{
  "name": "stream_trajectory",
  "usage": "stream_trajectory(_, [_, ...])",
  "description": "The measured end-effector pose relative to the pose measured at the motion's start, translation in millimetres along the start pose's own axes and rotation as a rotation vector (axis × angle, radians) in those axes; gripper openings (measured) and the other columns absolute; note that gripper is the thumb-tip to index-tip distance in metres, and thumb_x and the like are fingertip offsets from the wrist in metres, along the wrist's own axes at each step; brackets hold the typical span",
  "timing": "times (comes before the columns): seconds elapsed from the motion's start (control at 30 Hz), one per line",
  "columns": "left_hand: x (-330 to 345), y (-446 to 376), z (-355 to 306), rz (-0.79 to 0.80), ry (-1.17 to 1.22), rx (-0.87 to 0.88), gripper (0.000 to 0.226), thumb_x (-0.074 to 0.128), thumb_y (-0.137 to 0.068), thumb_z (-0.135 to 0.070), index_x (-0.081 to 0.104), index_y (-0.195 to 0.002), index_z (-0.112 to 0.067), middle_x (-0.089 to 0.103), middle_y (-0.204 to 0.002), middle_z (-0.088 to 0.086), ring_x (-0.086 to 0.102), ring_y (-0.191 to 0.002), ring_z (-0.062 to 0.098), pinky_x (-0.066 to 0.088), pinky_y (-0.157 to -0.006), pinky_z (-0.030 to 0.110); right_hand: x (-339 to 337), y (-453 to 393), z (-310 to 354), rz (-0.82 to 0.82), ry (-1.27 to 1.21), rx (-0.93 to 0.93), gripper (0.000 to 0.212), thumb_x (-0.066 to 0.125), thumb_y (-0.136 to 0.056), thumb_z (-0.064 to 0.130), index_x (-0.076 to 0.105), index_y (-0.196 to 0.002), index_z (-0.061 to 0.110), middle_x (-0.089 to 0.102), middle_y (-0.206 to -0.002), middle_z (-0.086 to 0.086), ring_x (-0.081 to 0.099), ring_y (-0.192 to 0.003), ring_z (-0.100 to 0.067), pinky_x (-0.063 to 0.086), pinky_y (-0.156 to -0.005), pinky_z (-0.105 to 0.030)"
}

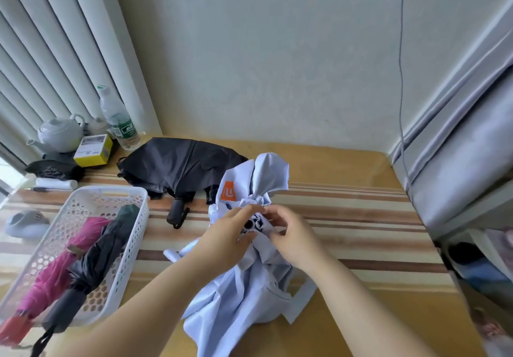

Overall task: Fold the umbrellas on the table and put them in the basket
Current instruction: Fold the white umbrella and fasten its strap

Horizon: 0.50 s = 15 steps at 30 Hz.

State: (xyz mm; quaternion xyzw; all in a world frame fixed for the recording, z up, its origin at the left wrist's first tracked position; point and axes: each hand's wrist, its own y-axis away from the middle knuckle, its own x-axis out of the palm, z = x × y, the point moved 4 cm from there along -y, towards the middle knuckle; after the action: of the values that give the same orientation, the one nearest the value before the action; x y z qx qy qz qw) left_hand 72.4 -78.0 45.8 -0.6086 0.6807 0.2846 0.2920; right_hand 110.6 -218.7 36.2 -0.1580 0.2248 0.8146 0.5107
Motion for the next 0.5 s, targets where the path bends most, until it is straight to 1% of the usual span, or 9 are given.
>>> stream_trajectory(0.07, [5.0, -2.1, 3.5, 0.02, -0.04, -0.009, 0.043, 0.052, -0.096, -0.021, 0.042, -0.135, -0.036, 0.051, -0.121, -0.008, 0.052, -0.074, 0.009, 0.05, -0.078, 0.033, 2.0, -0.6, -3.2, -0.008, 0.012, 0.012, 0.037, 0.055, -0.093, 0.008, 0.059, -0.12, 0.032, 0.063, -0.109, 0.016, 0.059, -0.1, -0.001, 0.047, -0.085, -0.016])
stream_trajectory(0.13, [9.8, -5.3, 6.5, 0.05, -0.088, -0.007, 0.046, 0.05, -0.096, -0.021, 0.04, -0.139, -0.038, 0.052, -0.118, -0.004, 0.055, -0.083, 0.013, 0.049, -0.08, 0.035, 4.2, -1.5, -9.0, -0.011, -0.008, 0.028, 0.037, 0.056, -0.093, 0.009, 0.058, -0.118, 0.037, 0.064, -0.111, 0.017, 0.06, -0.098, 0.001, 0.05, -0.088, -0.022])
stream_trajectory(0.17, [12.4, -7.0, 8.1, 0.07, -0.11, -0.011, 0.048, 0.048, -0.097, -0.021, 0.038, -0.14, -0.039, 0.052, -0.115, -0.002, 0.056, -0.085, 0.015, 0.049, -0.08, 0.034, 4.7, -1.4, -12.7, -0.013, -0.029, 0.042, 0.039, 0.056, -0.093, 0.007, 0.055, -0.116, 0.038, 0.064, -0.111, 0.018, 0.06, -0.092, 0.005, 0.049, -0.085, -0.02])
stream_trajectory(0.23, [17.2, -10.2, 9.7, 0.106, -0.12, -0.021, 0.05, 0.048, -0.097, -0.02, 0.037, -0.14, -0.043, 0.05, -0.108, -0.001, 0.054, -0.083, 0.015, 0.048, -0.08, 0.03, 4.0, -0.2, -20.2, -0.022, -0.07, 0.075, 0.044, 0.053, -0.091, 0.001, 0.05, -0.116, 0.038, 0.063, -0.109, 0.021, 0.057, -0.077, 0.012, 0.046, -0.075, -0.014])
stream_trajectory(0.27, [19.4, -11.9, 9.3, 0.119, -0.122, -0.021, 0.051, 0.048, -0.097, -0.021, 0.036, -0.14, -0.045, 0.049, -0.107, -0.002, 0.053, -0.082, 0.014, 0.047, -0.079, 0.028, 2.9, 0.5, -22.8, -0.029, -0.084, 0.087, 0.044, 0.052, -0.091, 0.0, 0.05, -0.116, 0.036, 0.063, -0.107, 0.022, 0.057, -0.073, 0.013, 0.045, -0.071, -0.012])
stream_trajectory(0.37, [26.3, -17.5, 7.8, 0.156, -0.18, -0.024, 0.056, 0.048, -0.096, -0.022, 0.03, -0.142, -0.046, 0.047, -0.111, 0.0, 0.055, -0.087, 0.017, 0.046, -0.077, 0.026, -0.6, 0.6, -27.8, -0.041, -0.115, 0.095, 0.039, 0.053, -0.092, 0.0, 0.053, -0.113, 0.033, 0.065, -0.107, 0.019, 0.059, -0.079, 0.009, 0.046, -0.071, -0.011])
stream_trajectory(0.43, [31.3, -22.8, 8.2, 0.174, -0.24, -0.054, 0.053, 0.049, -0.096, -0.023, 0.031, -0.143, -0.041, 0.046, -0.122, 0.001, 0.057, -0.099, 0.02, 0.042, -0.074, 0.024, -1.3, 0.3, -31.5, -0.045, -0.1, 0.1, 0.037, 0.053, -0.092, -0.001, 0.055, -0.11, 0.031, 0.064, -0.106, 0.016, 0.059, -0.087, 0.004, 0.048, -0.076, -0.012])
stream_trajectory(0.5, [34.7, -29.6, 8.8, 0.163, -0.235, -0.093, 0.048, 0.048, -0.097, -0.024, 0.036, -0.143, -0.033, 0.047, -0.13, 0.002, 0.055, -0.109, 0.02, 0.041, -0.078, 0.023, -4.3, -0.1, -35.4, -0.08, -0.08, 0.103, 0.032, 0.055, -0.092, 0.001, 0.056, -0.106, 0.03, 0.062, -0.103, 0.015, 0.058, -0.092, 0.005, 0.048, -0.081, -0.011])
